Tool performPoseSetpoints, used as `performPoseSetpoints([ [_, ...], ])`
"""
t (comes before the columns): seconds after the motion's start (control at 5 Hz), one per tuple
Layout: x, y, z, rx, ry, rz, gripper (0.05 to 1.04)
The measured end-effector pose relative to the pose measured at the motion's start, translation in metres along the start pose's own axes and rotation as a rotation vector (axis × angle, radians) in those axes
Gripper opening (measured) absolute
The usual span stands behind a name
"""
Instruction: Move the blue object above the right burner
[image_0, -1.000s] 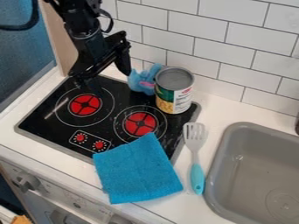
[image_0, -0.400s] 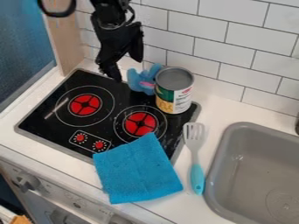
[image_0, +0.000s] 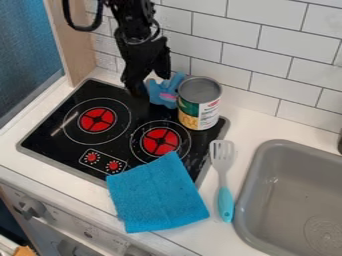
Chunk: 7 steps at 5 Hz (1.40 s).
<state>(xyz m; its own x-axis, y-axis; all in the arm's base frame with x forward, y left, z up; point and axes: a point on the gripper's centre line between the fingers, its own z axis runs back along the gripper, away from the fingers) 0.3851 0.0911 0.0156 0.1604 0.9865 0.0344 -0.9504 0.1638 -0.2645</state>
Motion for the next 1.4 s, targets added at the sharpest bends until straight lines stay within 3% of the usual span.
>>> performPoseSetpoints([
  [0.2,-0.001,0.002,-0.012,0.021,0.021,0.009,0.952],
  [0.4,-0.002,0.0,-0.013,0.015,-0.009,-0.004,0.672],
  [0.6,-0.006,0.003,-0.016,0.011,0.001,-0.002,0.417],
  [0.8,-0.01,0.007,-0.012,0.015,0.013,-0.009,0.32],
  [1.0,-0.006,0.012,0.0,0.008,0.024,0.009,0.313],
  [1.2,0.005,0.015,0.027,-0.05,0.04,0.072,0.312],
  [1.4,0.024,0.026,0.051,-0.075,0.014,0.111,0.312],
])
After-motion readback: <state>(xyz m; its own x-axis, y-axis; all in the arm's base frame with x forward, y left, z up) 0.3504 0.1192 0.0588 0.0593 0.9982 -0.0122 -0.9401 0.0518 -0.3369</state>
